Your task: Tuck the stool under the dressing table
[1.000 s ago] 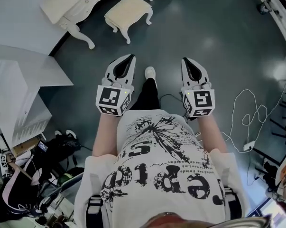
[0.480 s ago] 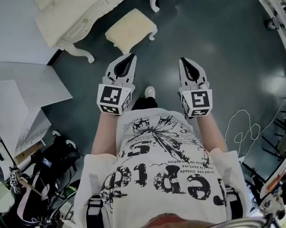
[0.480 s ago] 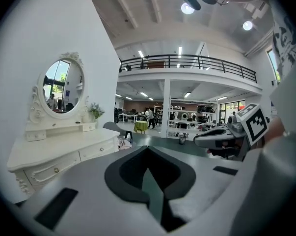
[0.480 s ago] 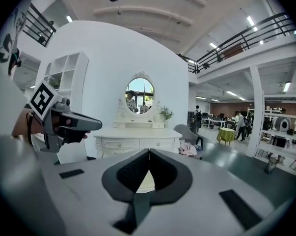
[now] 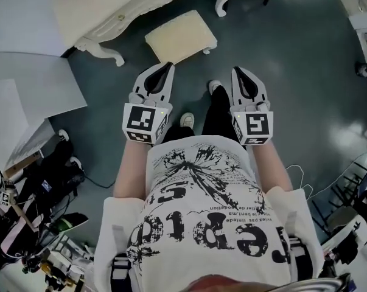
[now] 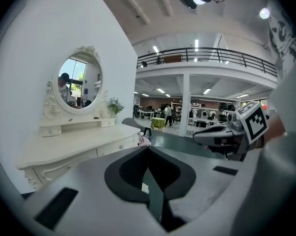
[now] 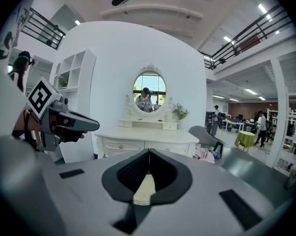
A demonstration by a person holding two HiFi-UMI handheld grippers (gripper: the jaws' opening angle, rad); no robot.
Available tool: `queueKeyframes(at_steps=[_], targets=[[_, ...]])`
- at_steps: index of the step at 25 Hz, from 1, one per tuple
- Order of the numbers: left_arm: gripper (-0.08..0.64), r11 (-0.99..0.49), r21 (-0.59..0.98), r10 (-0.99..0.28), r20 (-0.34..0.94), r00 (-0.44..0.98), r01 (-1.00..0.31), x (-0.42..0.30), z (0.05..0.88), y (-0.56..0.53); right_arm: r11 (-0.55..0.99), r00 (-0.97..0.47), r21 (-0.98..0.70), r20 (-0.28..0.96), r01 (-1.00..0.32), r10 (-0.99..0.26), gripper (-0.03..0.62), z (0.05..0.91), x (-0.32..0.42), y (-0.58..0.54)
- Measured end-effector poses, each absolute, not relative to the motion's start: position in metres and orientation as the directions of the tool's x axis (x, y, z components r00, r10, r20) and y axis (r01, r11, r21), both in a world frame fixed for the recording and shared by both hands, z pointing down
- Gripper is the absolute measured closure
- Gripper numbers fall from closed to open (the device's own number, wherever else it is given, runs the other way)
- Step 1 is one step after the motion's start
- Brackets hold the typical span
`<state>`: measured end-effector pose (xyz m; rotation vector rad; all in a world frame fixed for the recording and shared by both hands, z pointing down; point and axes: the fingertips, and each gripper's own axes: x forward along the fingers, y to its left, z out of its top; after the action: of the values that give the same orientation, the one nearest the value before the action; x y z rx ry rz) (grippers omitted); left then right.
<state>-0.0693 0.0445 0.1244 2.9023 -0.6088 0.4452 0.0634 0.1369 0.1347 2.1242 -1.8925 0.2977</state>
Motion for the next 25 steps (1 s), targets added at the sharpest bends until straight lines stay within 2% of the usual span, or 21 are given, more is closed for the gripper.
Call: queueKeyframes(at_steps=[8,13,20,25], targets=[[0.540,-0.757,0.152,-0.557,0.359,0.749,-0.636,-0.033,0.167,-0.017,0.163,-0.137,0.038,0.375,-0.986,-0.917,0.575,0.176,0.110,0.035],[0.540,-0.605,0.227,-0.642,0.428,0.636,-0.763,-0.014,0.222,-0.038,0.306,-0.273,-0.008,0.474,-0.952,-0.837,0.575,0.237,0.141,-0.003],[0.540,-0.467,0.292,-0.686,0.475,0.550,-0.835,-0.002,0.330,-0.057,0.385,-0.385,-0.117,0.528,-0.916,-0.757,0.575,0.336,0.144,-0.043],[0.540,-0.442,0.276,-0.677,0.522,0.519,-0.854,0.008,0.420,-0.050,0.424,-0.438,-0.165,0.566,-0.890,-0.698,0.575,0.425,0.141,-0.041]])
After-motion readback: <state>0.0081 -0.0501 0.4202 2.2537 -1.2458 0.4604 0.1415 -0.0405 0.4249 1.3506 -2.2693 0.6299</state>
